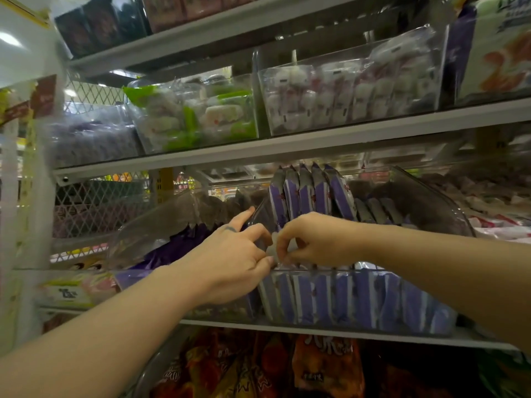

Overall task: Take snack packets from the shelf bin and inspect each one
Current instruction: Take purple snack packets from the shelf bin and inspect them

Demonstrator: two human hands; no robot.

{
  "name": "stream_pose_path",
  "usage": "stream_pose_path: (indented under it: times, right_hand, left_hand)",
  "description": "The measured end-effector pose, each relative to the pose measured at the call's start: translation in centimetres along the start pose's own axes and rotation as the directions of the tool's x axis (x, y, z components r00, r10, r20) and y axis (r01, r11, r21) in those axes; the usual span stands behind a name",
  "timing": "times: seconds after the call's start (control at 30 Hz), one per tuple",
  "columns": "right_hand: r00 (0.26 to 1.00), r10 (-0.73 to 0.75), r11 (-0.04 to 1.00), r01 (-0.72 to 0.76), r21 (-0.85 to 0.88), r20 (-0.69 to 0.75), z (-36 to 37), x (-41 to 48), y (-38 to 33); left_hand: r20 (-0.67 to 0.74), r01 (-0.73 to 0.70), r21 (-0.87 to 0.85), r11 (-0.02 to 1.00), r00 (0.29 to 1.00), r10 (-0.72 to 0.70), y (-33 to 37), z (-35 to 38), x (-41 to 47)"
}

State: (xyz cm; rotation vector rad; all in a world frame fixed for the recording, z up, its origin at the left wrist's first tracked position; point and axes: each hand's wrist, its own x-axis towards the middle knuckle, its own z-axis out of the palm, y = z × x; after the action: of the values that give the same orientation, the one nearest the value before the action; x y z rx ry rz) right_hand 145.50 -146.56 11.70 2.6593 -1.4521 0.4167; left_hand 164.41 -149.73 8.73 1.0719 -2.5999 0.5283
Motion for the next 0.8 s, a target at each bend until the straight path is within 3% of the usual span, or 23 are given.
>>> stream_pose_path:
  times: [0.2,0.3,0.37,0.47,0.67,0.8]
  right_hand:
    - [0.981,0.041,0.998,-0.049,0.037,0.192,-1.1,0.2,-1.0]
    - [0.973,0.042,0.999,-0.047,0.015,0.229,-1.5,0.1,-1.1]
    - [0.978,0.039,0.999,-0.036,-0.019,0.204,-1.2,0.2,-1.0]
    - [0.989,0.003,0.996,0.010,-0.085,0.147,-0.5,0.6,-1.0]
    - [0.993,-0.056,0.989,0.070,-0.129,0.108,0.2,0.4,-0.6]
    - [0.998,0.001,0.999,0.002,0.039,-0.066,-0.3,0.0,-0.3]
  left_hand:
    - [-0.057,-0.001,0.005,1.000,0.998,0.001,0.3,0.3,-0.6]
    - [-0.280,-0.070,0.135,0.988,0.954,0.106,0.4,1.4,-1.8]
    - [-0.434,-0.116,0.217,0.969,0.878,0.202,0.5,2.4,-2.8]
    - [-0.503,-0.150,0.182,0.972,0.835,0.223,0.4,3.2,-3.2]
    - [-0.499,-0.145,0.170,0.975,0.840,0.212,0.1,3.9,-2.7]
    - [-0.484,-0.152,0.150,0.977,0.850,0.207,-0.1,4.2,-2.6]
